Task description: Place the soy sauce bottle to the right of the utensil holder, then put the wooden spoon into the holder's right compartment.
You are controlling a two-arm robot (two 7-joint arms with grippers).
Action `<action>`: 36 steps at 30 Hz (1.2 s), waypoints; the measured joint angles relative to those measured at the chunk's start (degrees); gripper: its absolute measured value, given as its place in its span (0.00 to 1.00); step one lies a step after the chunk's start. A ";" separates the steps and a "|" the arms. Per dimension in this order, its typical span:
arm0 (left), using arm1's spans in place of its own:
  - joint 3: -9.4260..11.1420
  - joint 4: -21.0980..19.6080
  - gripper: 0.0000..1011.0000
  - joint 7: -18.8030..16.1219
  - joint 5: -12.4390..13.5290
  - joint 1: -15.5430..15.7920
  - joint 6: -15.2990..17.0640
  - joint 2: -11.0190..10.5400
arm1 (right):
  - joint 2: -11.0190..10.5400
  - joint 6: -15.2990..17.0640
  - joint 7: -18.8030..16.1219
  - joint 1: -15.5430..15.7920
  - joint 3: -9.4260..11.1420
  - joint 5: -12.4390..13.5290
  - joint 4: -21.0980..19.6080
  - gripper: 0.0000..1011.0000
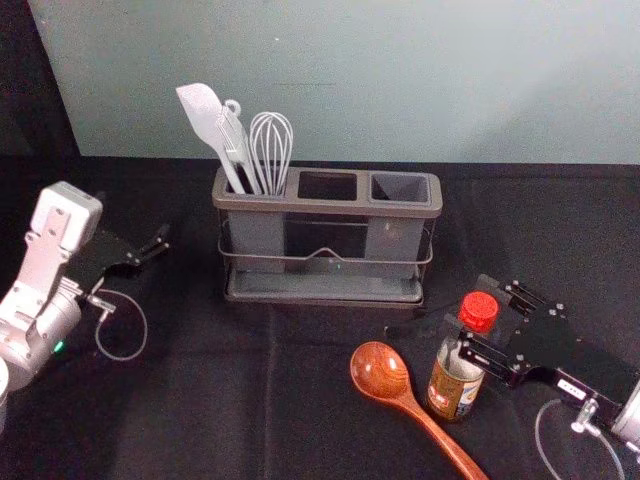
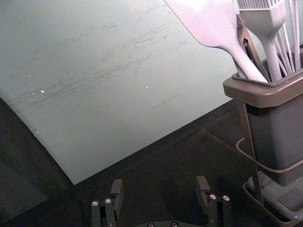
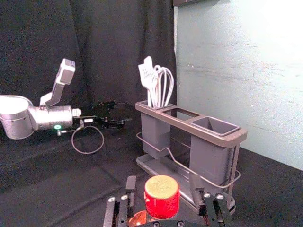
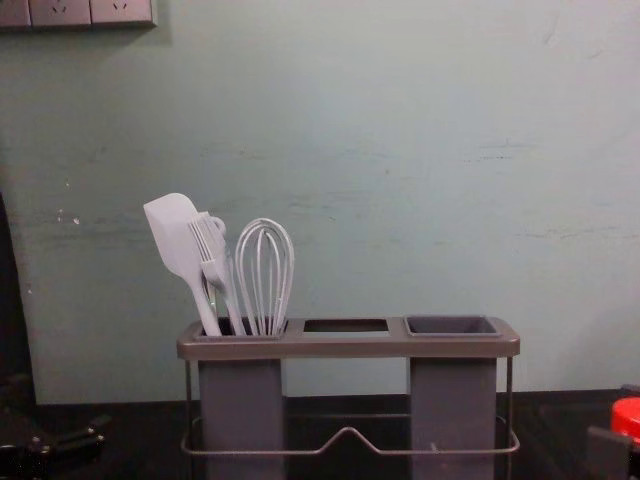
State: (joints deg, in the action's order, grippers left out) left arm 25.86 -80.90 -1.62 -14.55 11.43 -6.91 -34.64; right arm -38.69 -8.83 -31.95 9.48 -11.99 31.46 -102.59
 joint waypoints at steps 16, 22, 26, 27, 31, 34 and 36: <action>0.00 0.00 0.99 0.00 0.00 0.00 0.00 0.00 | -0.48 0.04 0.00 2.44 2.70 1.53 -3.36 0.38; 0.00 0.00 0.99 0.00 0.00 0.00 0.00 0.00 | -1.60 0.72 0.82 3.55 5.34 2.44 -5.35 0.38; 0.00 0.00 0.99 0.00 0.00 0.00 0.00 0.00 | -2.31 1.33 1.35 3.56 7.02 2.67 -5.75 0.38; 0.00 0.00 0.99 0.00 0.00 0.00 0.00 0.00 | -2.56 1.62 1.60 3.34 7.63 2.69 -5.74 0.38; 0.00 0.00 0.99 0.00 0.00 0.00 0.00 0.00 | -2.95 2.39 1.97 2.26 8.75 2.71 -4.95 0.38; 0.00 0.00 0.99 0.00 0.00 0.00 0.00 0.00 | -2.91 2.95 2.15 0.75 9.03 2.67 -3.73 0.38; 0.00 0.00 0.99 0.00 0.00 0.00 0.00 0.00 | -2.65 3.60 2.50 -0.67 8.96 2.63 -2.51 0.38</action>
State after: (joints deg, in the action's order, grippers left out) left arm 25.86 -80.90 -1.62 -14.55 11.43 -6.91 -34.65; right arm -41.34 -5.22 -29.45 8.80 -3.03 34.09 -105.11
